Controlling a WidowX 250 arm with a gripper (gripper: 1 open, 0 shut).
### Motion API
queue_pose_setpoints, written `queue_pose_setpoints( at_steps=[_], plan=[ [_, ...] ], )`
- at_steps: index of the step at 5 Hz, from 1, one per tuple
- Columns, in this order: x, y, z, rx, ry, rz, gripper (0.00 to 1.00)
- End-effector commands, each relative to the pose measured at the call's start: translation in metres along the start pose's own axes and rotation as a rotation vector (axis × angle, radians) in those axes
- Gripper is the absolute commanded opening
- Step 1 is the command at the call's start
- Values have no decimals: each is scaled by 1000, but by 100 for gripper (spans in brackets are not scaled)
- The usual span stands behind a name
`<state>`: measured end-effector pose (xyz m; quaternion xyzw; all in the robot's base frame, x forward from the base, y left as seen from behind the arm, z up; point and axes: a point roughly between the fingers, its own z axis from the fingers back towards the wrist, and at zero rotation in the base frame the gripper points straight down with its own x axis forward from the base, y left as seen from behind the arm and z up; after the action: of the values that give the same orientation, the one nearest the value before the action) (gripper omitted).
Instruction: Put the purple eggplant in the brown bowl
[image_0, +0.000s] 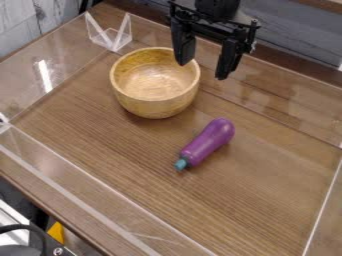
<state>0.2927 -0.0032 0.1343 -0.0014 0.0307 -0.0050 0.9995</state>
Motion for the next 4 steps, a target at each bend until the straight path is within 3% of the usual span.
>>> queue_pose_setpoints(
  at_steps=[1, 3, 4],
  plan=[
    [-6, -11, -7, -5, 13, 37, 100],
    [-3, -19, -14, -18, 18, -10, 100],
    [-3, -21, -27, -17, 25, -51, 100]
  ],
)
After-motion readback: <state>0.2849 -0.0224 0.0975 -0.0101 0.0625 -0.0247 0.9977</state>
